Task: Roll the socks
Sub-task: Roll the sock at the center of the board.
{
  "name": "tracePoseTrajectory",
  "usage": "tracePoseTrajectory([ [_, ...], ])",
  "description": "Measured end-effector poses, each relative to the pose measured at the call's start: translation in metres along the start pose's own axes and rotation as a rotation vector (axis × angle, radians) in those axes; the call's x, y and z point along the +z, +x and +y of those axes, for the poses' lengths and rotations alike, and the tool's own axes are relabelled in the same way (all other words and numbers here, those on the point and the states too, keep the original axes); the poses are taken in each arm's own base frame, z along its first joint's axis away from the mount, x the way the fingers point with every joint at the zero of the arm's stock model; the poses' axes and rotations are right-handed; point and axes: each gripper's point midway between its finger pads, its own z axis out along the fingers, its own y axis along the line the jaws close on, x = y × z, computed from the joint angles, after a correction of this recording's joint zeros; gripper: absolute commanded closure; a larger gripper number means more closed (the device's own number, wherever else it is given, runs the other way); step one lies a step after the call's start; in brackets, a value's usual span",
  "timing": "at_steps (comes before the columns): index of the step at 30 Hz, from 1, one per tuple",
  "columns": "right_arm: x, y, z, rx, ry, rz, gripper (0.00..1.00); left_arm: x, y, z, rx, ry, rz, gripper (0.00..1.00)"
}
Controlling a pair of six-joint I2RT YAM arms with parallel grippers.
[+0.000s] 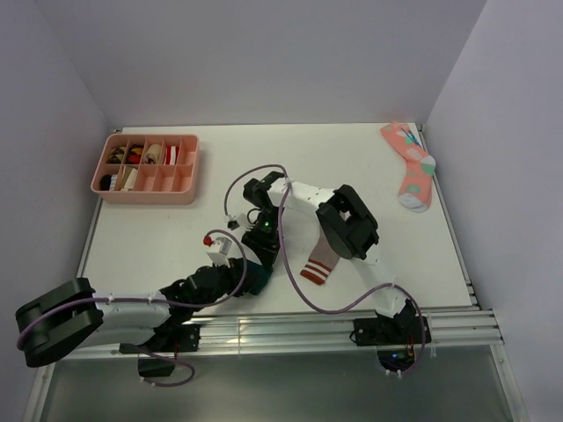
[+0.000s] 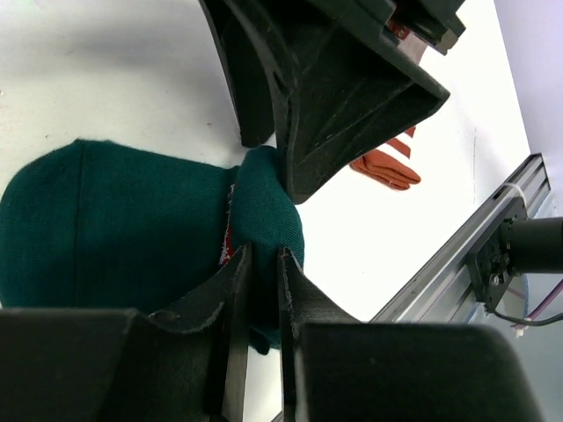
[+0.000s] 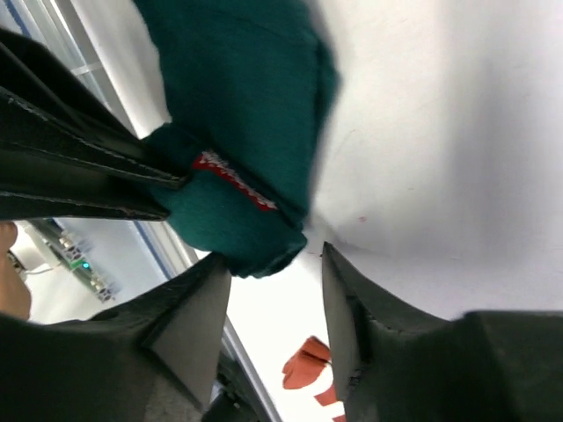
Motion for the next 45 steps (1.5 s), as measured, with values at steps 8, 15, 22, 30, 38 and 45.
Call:
tracePoseTrajectory([
  [8, -0.011, -0.015, -0.012, 0.042, -0.007, -0.098, 0.42, -0.004, -0.003, 0.004, -0.067, -0.04, -0.017, 1.0],
  [15, -0.048, -0.06, -0.033, -0.024, 0.07, -0.273, 0.43, -0.008, 0.003, 0.004, -0.125, -0.053, 0.007, 1.0],
  [22, -0.056, -0.079, -0.027, -0.091, 0.091, -0.314, 0.43, -0.006, 0.007, 0.006, -0.199, -0.08, 0.021, 1.0],
  [30, -0.02, -0.067, -0.011, -0.103, 0.055, -0.231, 0.41, -0.001, 0.011, 0.003, -0.296, -0.095, 0.029, 1.0],
  [38, 0.008, -0.055, 0.001, -0.126, 0.028, -0.169, 0.39, -0.001, 0.013, 0.004, -0.333, -0.105, 0.032, 1.0],
  [45, 0.017, -0.057, 0.012, -0.161, 0.012, -0.158, 0.39, 0.0, 0.014, 0.003, -0.347, -0.106, 0.034, 1.0],
])
